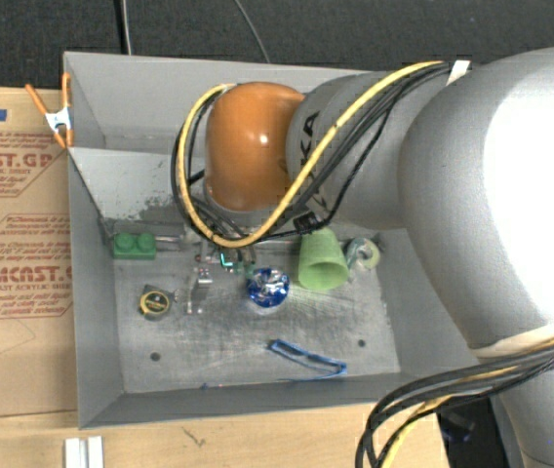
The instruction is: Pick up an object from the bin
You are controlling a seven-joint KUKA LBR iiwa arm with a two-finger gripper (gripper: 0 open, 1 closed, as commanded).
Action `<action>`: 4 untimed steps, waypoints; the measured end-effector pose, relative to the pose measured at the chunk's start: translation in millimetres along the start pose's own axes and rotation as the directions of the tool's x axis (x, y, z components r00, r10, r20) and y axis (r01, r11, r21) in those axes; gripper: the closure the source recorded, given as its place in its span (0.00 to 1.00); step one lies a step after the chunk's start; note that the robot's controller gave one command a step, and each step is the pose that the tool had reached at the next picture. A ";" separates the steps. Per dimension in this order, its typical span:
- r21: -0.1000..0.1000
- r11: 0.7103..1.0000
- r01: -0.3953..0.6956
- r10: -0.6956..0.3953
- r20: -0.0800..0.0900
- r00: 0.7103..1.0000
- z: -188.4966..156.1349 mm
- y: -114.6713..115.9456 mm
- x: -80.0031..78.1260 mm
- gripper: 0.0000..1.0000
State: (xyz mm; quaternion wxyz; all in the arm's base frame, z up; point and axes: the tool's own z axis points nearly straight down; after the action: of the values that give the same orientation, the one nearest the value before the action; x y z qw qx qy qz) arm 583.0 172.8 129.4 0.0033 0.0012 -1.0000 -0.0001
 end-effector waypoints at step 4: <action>-0.008 0.875 -0.483 0.483 0.011 0.875 56.0 22.5 36.0 0.00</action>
Offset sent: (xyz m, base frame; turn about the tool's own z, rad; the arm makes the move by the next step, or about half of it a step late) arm -0.0196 0.0243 -0.0594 0.0760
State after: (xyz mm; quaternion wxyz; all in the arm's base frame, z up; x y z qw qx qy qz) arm 546.6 195.3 73.6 -0.0030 -0.2483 -0.9687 -0.0018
